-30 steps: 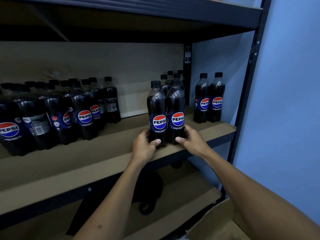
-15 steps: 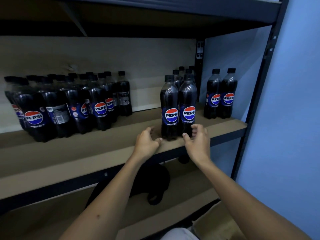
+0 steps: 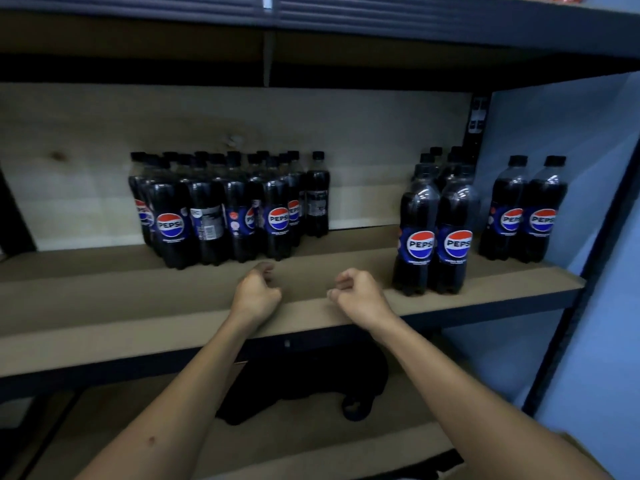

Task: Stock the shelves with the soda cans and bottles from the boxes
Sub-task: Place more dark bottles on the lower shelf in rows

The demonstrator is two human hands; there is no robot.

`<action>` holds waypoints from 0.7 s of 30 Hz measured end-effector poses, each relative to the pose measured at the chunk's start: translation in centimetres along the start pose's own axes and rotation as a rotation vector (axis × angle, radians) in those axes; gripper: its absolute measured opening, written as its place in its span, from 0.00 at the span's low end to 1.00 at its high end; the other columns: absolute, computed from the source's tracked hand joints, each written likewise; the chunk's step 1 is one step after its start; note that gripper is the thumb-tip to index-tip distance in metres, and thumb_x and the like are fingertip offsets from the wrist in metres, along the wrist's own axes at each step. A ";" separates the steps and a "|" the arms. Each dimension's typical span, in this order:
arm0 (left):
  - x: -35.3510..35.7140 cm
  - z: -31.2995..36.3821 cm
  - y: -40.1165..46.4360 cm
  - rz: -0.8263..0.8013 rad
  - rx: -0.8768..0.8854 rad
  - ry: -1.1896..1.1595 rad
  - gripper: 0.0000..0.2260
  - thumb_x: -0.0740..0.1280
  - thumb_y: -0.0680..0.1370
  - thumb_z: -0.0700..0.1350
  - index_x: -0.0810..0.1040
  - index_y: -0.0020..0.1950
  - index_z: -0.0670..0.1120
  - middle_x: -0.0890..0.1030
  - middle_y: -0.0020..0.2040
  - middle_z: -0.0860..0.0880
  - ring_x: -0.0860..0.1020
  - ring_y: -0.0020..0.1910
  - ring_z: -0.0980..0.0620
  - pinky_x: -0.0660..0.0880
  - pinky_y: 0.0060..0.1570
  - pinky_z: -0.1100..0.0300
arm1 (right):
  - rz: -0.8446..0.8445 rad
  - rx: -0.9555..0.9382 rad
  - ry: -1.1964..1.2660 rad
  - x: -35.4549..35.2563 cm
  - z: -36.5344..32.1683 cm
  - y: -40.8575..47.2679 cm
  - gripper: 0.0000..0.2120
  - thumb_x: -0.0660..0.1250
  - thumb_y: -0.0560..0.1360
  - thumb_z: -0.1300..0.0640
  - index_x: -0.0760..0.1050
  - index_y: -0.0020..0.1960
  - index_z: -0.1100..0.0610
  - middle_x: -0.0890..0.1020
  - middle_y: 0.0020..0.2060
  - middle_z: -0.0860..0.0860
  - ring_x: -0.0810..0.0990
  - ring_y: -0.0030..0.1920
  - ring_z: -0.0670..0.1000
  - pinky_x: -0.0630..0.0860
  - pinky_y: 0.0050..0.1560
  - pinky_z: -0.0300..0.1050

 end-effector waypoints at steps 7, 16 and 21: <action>-3.0 -3.6 4.4 0.132 -0.125 -0.165 0.28 0.67 0.74 0.32 0.65 0.73 0.44 0.74 0.63 0.45 0.75 0.62 0.43 0.73 0.64 0.50 | -0.033 0.102 0.298 6.5 -1.3 5.8 0.09 0.67 0.74 0.66 0.76 0.52 0.56 0.82 0.47 0.51 0.80 0.50 0.51 0.74 0.45 0.36; -3.1 -2.5 7.6 0.397 -0.117 -0.175 0.29 0.75 0.73 0.45 0.69 0.70 0.39 0.79 0.60 0.39 0.77 0.61 0.41 0.74 0.61 0.52 | 0.018 -0.003 0.353 10.2 -1.9 11.8 0.24 0.74 0.72 0.61 0.72 0.65 0.56 0.78 0.51 0.48 0.77 0.47 0.40 0.72 0.50 0.33; -2.1 -1.5 8.6 0.471 -0.092 -0.045 0.21 0.73 0.74 0.49 0.74 0.61 0.40 0.81 0.54 0.39 0.78 0.56 0.37 0.75 0.54 0.48 | 0.093 -0.030 0.328 11.6 -1.9 14.6 0.32 0.76 0.71 0.57 0.67 0.71 0.55 0.77 0.61 0.50 0.76 0.61 0.48 0.72 0.59 0.41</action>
Point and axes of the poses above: each hand's wrist, its own y-axis towards the middle knuckle, its own x-axis out of the palm, z = x × y, the point moved 1 cm from there along y, towards the middle knuckle
